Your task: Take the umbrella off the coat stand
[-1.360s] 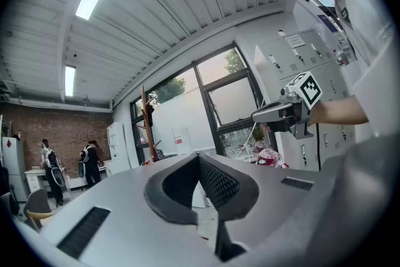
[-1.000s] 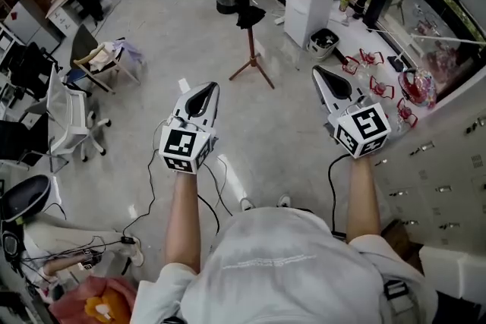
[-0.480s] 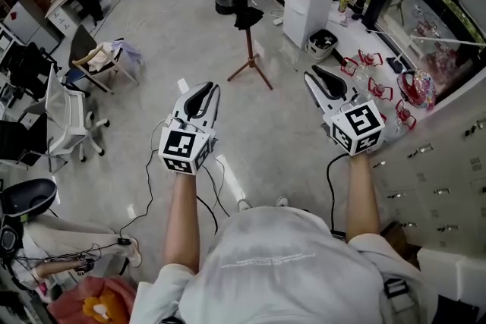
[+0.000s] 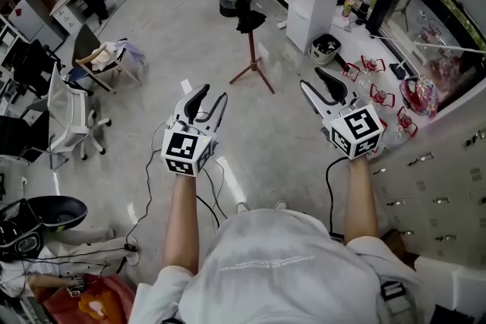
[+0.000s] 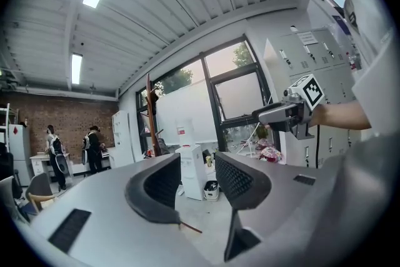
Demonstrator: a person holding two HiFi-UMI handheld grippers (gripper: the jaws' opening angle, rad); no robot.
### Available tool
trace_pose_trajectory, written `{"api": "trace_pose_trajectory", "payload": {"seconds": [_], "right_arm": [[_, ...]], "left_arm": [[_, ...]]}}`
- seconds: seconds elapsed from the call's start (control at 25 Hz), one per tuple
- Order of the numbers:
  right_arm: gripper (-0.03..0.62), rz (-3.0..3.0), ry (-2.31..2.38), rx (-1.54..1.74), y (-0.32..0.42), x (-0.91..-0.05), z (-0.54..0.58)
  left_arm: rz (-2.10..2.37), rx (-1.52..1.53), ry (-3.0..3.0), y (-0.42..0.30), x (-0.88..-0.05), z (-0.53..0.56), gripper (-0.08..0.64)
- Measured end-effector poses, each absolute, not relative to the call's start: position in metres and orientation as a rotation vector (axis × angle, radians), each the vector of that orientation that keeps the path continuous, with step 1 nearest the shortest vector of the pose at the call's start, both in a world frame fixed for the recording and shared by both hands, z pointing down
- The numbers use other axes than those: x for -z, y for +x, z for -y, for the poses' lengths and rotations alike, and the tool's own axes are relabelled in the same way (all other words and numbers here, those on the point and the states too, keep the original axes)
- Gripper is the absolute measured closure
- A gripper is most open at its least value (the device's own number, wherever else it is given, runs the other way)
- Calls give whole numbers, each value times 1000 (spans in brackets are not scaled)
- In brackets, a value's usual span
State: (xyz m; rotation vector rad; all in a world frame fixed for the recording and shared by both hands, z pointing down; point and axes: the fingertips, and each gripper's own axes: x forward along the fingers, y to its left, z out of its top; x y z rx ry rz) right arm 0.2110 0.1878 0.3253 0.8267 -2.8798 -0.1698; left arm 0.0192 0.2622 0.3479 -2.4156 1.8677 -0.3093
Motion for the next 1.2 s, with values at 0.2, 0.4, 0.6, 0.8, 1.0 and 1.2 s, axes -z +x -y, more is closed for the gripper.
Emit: {"api": "trace_pose_trajectory", "payload": {"seconds": [0.2, 0.4, 0.6, 0.8, 1.0, 1.2], "right_arm": [[396, 2867, 831, 155, 220, -334, -178], [385, 2852, 818, 127, 239, -342, -165], [341, 2868, 801, 71, 255, -351, -156], [341, 2880, 793, 46, 257, -351, -143], [341, 2872, 784, -21, 249, -359, -125], [341, 2875, 736, -67, 224, -366, -102]], "left_arm": [[-1947, 340, -2415, 21, -359, -255, 373], [-2011, 431, -2401, 33, -373, -250, 376], [-2041, 437, -2388, 50, -378, -250, 376], [-2037, 430, -2403, 54, -376, -242, 376], [-2043, 444, -2393, 45, -379, -226, 376], [-2033, 456, -2422, 23, -394, -193, 376]]}}
